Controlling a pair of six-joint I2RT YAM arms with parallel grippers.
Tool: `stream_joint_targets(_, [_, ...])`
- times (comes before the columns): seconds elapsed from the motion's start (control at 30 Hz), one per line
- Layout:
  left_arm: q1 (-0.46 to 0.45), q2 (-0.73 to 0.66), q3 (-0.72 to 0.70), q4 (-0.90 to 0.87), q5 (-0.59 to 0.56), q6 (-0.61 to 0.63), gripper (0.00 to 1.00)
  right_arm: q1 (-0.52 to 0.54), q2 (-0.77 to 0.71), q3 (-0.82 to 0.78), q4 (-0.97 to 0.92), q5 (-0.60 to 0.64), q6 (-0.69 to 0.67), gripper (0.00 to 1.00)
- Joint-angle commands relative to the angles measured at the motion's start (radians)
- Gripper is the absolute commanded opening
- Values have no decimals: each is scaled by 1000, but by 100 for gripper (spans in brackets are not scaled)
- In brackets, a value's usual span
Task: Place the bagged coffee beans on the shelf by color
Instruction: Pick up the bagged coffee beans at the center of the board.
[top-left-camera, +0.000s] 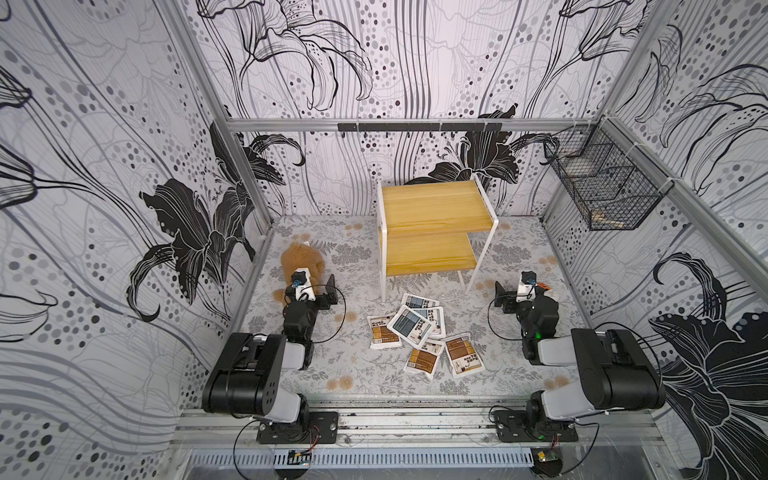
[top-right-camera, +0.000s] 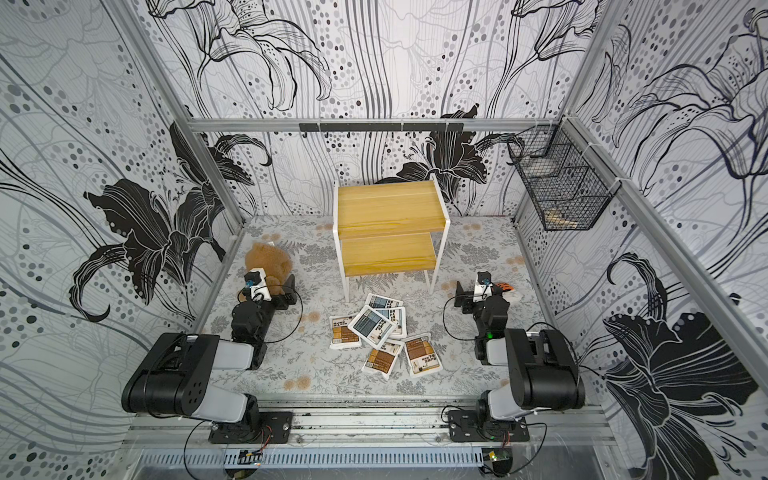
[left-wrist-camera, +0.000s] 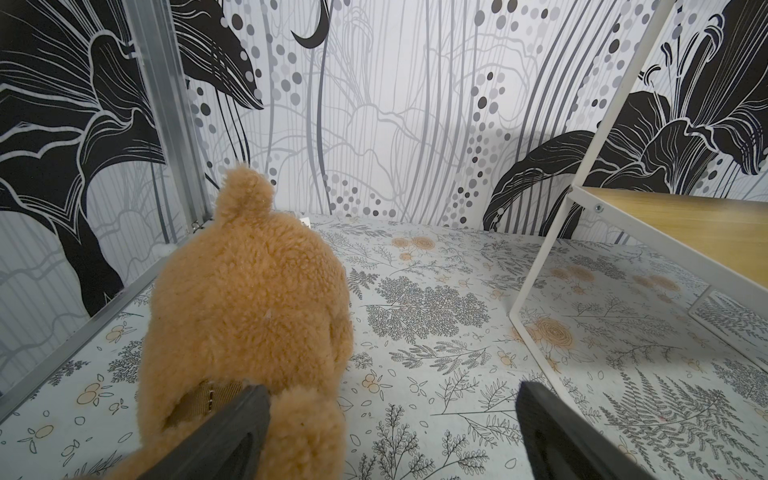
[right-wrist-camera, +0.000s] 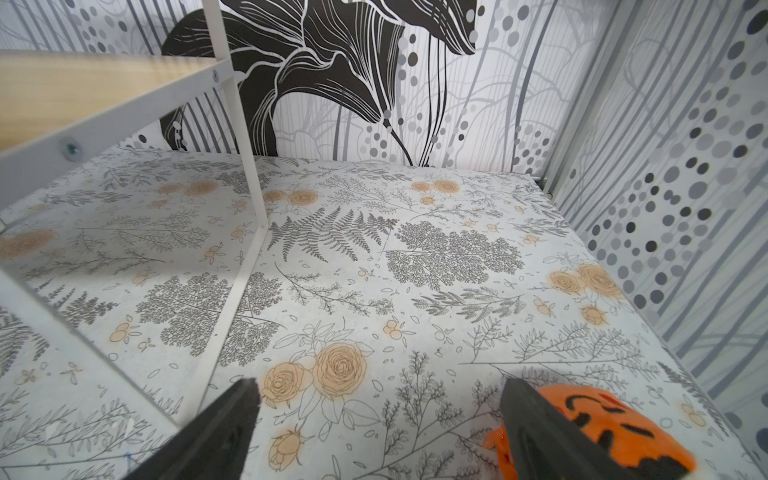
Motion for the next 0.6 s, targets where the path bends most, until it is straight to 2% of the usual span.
stream_joint_targets(0.0, [5,-68,54,-126,-84,-18,97,-5,-66,87,-201,67,37,97])
stream_joint_targets(0.07, [5,-120,158,-389,-170,-83,97,-4,-109,209,-460,126,98,97])
stream_joint_targets(0.13, [6,-143,258,-621,-208,-135,97,-4,-136,292,-634,135,155,97])
stream_joint_targets(0.27, [5,-187,379,-925,-174,-249,97,-4,-188,414,-918,51,256,96])
stream_joint_targets(0.43, [5,-291,419,-1175,-95,-410,97,-5,-267,486,-1165,-116,324,97])
stream_joint_targets(0.57, [5,-410,360,-1239,46,-473,97,-5,-351,482,-1270,-260,363,96])
